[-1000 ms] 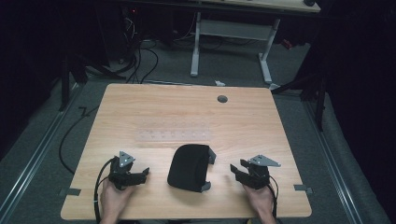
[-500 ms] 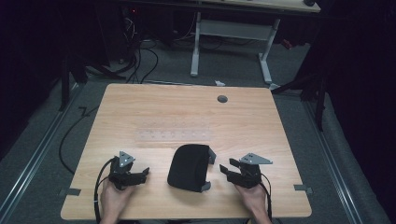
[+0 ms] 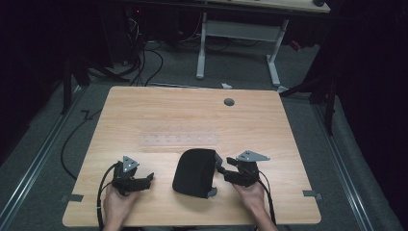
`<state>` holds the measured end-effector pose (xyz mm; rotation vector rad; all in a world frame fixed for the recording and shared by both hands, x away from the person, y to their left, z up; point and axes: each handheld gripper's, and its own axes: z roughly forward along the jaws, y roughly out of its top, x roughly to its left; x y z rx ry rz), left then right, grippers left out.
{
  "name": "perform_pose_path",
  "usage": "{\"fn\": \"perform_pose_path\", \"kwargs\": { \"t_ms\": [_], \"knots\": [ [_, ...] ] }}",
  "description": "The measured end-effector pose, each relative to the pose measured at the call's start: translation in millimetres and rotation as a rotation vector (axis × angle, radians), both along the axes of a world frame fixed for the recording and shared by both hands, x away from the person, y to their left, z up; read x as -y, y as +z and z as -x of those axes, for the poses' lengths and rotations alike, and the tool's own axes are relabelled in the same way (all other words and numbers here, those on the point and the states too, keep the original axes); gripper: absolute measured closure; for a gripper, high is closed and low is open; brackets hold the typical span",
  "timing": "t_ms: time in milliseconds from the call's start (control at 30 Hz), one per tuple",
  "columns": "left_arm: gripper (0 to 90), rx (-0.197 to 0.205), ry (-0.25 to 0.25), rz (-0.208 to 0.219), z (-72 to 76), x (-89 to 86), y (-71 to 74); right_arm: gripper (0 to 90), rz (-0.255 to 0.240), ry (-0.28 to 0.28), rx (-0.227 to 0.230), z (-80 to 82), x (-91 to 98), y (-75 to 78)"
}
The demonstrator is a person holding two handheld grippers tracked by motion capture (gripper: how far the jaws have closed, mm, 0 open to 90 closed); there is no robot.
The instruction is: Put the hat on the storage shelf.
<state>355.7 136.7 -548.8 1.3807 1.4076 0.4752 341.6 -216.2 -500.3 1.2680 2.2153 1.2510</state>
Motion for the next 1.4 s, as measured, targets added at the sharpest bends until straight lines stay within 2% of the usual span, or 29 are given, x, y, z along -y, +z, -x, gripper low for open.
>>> {"fn": "perform_pose_path", "kwargs": {
  "t_ms": [133,400,667,933,1033,1100,1133,1267,1400],
  "knots": [
    [14.9,0.0,-0.001,0.0,0.1,0.0,0.0,42.6,-0.003,0.01,-0.015,-9.2,-6.6,1.2],
    [16.9,0.005,-0.009,0.006,1.0,0.4,0.5,44.1,-0.006,0.026,-0.016,-20.6,-15.2,2.2],
    [17.8,0.008,-0.015,0.002,1.3,0.3,0.4,44.1,-0.012,0.038,-0.047,-32.7,-22.2,-1.9],
    [18.7,0.009,-0.022,-0.001,1.8,0.5,0.4,45.4,-0.04,0.071,-0.097,-40.9,-29.1,-11.0],
    [18.7,0.01,-0.022,0.0,1.8,0.6,0.4,48.7,-0.053,0.088,-0.109,-42.1,-28.5,-12.0],
    [18.6,0.01,-0.022,0.0,1.8,0.5,0.4,54.7,-0.062,0.099,-0.124,-43.0,-27.1,-12.5],
    [18.6,0.009,-0.022,-0.001,1.8,0.5,0.4,54.7,-0.062,0.099,-0.124,-43.0,-27.1,-12.5],
    [18.6,0.01,-0.021,0.0,1.8,0.6,0.4,65.6,-0.058,0.124,-0.125,-41.6,-24.0,-10.7],
    [18.6,0.009,-0.021,0.0,1.8,0.6,0.4,71.6,-0.061,0.142,-0.121,-40.0,-22.5,-9.0]
  ]
}}
